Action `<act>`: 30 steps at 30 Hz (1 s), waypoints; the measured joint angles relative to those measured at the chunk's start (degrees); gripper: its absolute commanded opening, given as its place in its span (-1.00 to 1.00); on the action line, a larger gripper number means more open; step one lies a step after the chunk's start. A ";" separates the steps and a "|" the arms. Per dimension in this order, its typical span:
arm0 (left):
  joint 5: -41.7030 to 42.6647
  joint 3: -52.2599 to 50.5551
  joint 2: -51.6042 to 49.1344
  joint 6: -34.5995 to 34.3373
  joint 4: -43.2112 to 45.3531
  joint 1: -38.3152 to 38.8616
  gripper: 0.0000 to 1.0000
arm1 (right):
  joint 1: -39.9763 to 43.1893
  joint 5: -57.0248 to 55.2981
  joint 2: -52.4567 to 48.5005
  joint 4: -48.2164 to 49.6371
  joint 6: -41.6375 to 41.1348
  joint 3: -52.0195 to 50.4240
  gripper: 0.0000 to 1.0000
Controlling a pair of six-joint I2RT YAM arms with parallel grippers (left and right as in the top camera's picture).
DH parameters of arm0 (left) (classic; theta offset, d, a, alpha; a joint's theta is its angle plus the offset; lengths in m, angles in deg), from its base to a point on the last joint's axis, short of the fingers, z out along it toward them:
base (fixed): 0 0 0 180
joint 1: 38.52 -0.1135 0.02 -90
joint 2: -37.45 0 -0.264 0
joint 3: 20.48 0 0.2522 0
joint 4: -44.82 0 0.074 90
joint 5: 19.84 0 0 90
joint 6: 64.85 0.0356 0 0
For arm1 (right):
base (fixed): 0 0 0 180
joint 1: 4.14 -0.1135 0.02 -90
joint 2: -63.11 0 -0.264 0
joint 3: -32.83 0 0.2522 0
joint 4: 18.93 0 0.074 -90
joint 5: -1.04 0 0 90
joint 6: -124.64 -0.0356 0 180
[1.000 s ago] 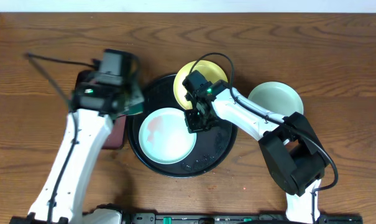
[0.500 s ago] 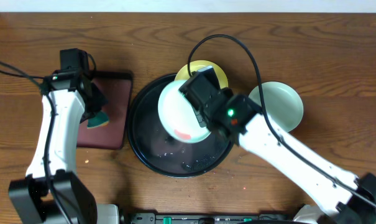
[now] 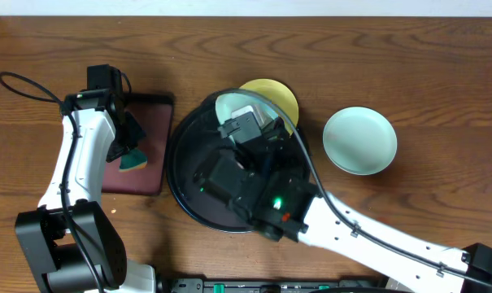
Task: Clean dirty plates on tray and stack at the side
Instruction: 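Lift the second plate with the right gripper and stack it on the first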
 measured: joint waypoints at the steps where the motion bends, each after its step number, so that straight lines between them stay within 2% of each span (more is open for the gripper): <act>1: 0.02 0.00 0.00 0.00 0.00 0.00 -0.85 | -0.28 -1.38 0.00 0.33 0.07 0.00 -0.98; 8: 0.02 0.00 0.00 0.00 0.00 0.00 -0.85 | -2.64 -10.23 0.00 3.06 0.72 0.00 -0.98; 12: 0.02 0.00 0.00 0.00 0.00 0.00 -0.85 | -2.67 -11.30 0.00 3.06 0.81 0.00 -0.98; 15: 0.04 0.00 0.00 0.02 0.00 0.00 -0.85 | -2.29 -8.09 0.00 1.57 0.87 0.00 -0.98; 18: 0.15 0.00 0.00 0.00 0.02 0.00 -0.85 | -0.39 -0.46 0.00 -1.86 -0.22 0.00 -0.98; 22: 0.17 0.00 0.00 0.02 0.00 0.00 -0.85 | 6.54 17.31 0.02 -3.91 -3.23 -0.02 -0.98; 30: 0.15 0.00 0.00 0.04 0.00 0.00 -0.85 | 28.81 51.17 0.02 -4.24 -3.58 -0.02 -0.98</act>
